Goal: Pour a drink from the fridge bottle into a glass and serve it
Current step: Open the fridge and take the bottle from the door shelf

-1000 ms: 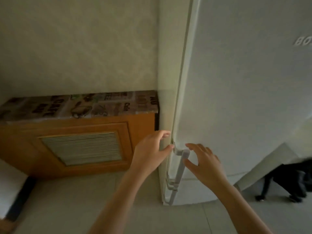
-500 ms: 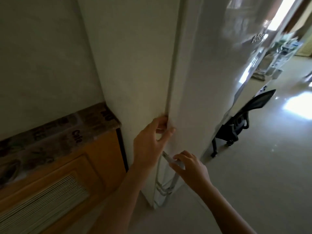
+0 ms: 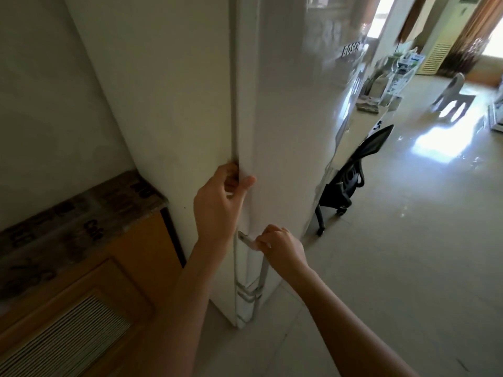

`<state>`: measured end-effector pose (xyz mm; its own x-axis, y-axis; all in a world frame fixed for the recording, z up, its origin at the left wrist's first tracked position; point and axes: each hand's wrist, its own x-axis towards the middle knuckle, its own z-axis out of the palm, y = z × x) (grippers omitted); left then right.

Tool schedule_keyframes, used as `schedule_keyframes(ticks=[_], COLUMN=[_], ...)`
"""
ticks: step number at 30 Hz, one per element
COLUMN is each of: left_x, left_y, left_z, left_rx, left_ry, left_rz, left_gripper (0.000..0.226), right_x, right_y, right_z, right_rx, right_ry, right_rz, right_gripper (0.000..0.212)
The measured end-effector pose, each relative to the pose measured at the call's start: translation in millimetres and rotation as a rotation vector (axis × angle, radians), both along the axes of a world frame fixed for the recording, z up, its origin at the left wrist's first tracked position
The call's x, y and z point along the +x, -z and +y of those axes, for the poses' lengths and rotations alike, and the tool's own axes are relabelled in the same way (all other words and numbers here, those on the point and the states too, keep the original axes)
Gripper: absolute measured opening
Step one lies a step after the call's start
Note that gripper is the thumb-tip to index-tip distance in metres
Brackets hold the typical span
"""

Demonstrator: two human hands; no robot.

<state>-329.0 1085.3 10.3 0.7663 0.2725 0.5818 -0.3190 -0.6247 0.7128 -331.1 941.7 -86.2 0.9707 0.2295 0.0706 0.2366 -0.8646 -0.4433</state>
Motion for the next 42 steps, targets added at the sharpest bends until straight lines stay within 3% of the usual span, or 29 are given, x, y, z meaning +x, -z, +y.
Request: schedule_keyframes(ticks=[8,16,21,25,35,42], left_x=[-10.6,-59.8,-74.4,-81.8,-91.4,-80.0], left_y=[4.4,11.9,16.1,16.8,17.6,19.4], left_z=[-15.5,-108.6,-173.7,-222.6,-305.5,-350.5], left_rx=[-0.009,-0.062,-0.002,0.036,0.18,0.292], left_ry=[0.017,0.214,0.281,0.337,0.518,0.794], left_rz=[0.032,0.11,0.063,0.006,-0.047,0.109], left_gripper=[0.031,0.025,0.034,0.027,0.042,0.058], right_x=[-5.1,-68.7,-95.9,-117.8,-134.9,-118.7], right_y=[-4.6,1.8,8.0,10.7,10.2,11.3], right_z=[-14.3,-133.3,-192.0,-226.3,-297.8,-344.4], right_rx=[0.013,0.125,0.11,0.133,0.18,0.25], right_ry=[-0.022,0.023,0.122,0.23,0.422,0.511], right_rz=[0.032,0.031,-0.025,-0.08,-0.011,-0.02], right_gripper=[0.016,0.014,0.022,0.044,0.077,0.079])
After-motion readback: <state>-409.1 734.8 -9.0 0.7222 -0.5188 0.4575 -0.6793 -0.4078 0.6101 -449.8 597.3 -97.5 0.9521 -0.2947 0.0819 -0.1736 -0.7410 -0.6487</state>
